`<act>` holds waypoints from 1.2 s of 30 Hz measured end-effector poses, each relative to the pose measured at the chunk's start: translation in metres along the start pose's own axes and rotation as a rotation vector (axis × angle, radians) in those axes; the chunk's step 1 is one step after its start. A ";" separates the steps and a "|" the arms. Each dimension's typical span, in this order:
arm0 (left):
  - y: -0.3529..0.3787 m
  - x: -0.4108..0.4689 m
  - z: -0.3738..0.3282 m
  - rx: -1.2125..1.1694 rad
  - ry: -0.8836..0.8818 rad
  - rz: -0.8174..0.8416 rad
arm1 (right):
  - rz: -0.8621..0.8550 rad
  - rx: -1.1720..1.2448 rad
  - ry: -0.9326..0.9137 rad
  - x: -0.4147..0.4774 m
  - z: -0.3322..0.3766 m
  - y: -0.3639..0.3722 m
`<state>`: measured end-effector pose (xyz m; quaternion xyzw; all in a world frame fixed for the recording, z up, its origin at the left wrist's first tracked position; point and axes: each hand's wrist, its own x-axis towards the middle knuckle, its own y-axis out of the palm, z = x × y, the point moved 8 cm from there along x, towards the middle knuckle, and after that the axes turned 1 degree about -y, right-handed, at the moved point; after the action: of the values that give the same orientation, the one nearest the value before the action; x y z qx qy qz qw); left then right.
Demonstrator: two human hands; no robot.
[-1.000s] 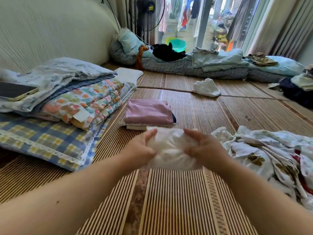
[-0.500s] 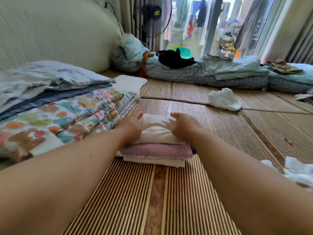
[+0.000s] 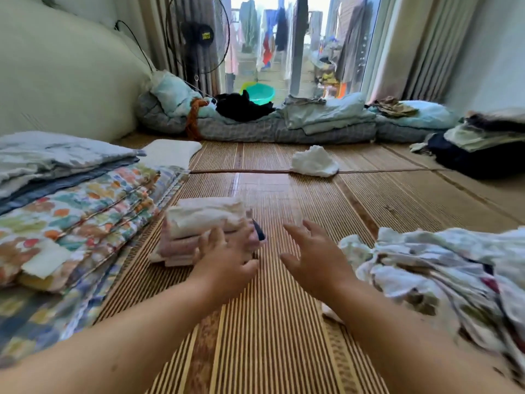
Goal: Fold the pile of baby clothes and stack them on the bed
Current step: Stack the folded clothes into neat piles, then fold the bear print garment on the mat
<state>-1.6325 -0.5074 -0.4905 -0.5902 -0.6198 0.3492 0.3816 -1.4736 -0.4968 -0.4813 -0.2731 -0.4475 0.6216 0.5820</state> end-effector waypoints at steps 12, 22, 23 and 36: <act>0.122 -0.130 -0.214 0.157 0.427 0.421 | -0.129 0.147 0.333 -0.212 -0.143 -0.105; 0.159 -0.086 -0.308 0.338 0.531 0.232 | -0.173 0.142 0.382 -0.222 -0.235 -0.140; 0.164 -0.077 -0.315 0.382 0.554 0.232 | -0.166 0.150 0.394 -0.221 -0.240 -0.138; 0.160 -0.021 -0.340 0.522 0.407 0.379 | -0.133 0.187 0.426 -0.209 -0.257 -0.119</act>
<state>-1.2572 -0.5245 -0.4746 -0.6348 -0.3014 0.4354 0.5628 -1.1598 -0.6473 -0.5311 -0.3128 -0.2720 0.5491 0.7257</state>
